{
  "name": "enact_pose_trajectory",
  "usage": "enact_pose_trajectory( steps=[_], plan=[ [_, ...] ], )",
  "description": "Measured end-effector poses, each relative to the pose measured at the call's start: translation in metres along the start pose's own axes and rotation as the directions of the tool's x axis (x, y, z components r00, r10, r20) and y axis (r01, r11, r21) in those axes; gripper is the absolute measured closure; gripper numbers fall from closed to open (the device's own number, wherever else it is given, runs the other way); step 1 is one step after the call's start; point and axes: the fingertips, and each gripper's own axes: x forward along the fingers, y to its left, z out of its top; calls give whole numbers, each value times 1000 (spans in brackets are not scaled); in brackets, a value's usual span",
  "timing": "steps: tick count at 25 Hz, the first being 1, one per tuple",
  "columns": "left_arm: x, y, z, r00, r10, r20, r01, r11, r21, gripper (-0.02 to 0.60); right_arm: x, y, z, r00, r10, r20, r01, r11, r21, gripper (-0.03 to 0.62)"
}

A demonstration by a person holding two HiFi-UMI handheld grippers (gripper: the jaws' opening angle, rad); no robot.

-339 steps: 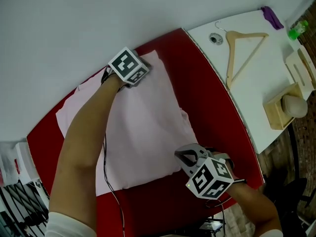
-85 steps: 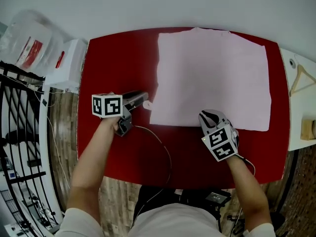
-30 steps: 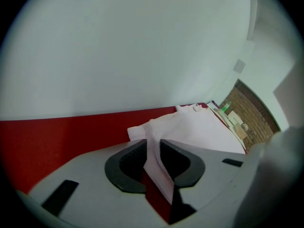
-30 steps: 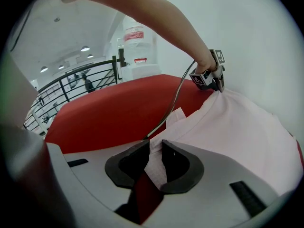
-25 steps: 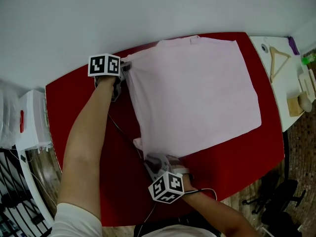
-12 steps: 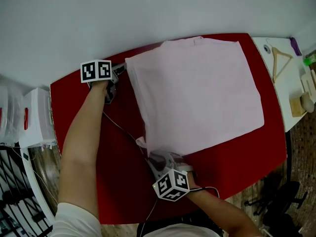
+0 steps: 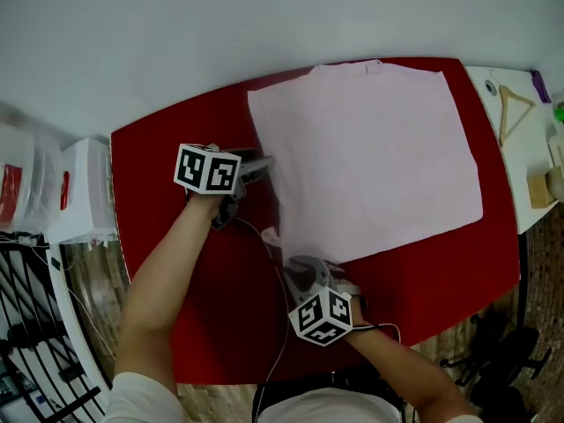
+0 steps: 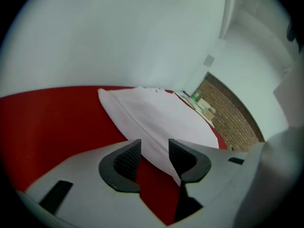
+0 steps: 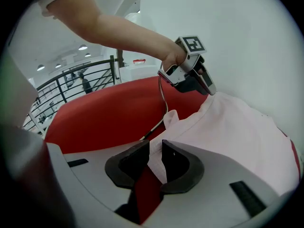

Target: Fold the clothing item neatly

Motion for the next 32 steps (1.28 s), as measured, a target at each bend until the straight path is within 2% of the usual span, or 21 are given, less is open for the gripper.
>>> enact_pose_trajectory(
  steps=[2,6,11,16,24,28,32],
  plan=[
    [10,-14,-22,999,-11,-51,10,1000,-5,397,1,2,-2,1000,-3,-11,3,1000,-1,507],
    [22,-7,-39,995,37,-95,-41,998,-39,399,6,4,-4,1000,-5,-30,5,1000,0,508],
    [19,8,-39,989,105,-105,-109,994,-31,476,9,3,-7,999,3,-39,-2,1000,20,516],
    [13,11,-40,993,97,-66,-101,992,-70,492,9,3,-3,1000,3,-25,-3,1000,17,516],
    [-32,-7,-36,993,102,64,-95,990,-107,492,-21,-7,11,999,-24,45,23,999,31,516],
    [-64,-23,-37,983,125,132,-109,986,-123,492,-38,-15,16,997,-31,72,29,999,22,517],
    [-91,-38,-43,962,165,217,-134,979,-152,492,-54,-22,16,996,-39,86,41,999,-21,519]
  ],
)
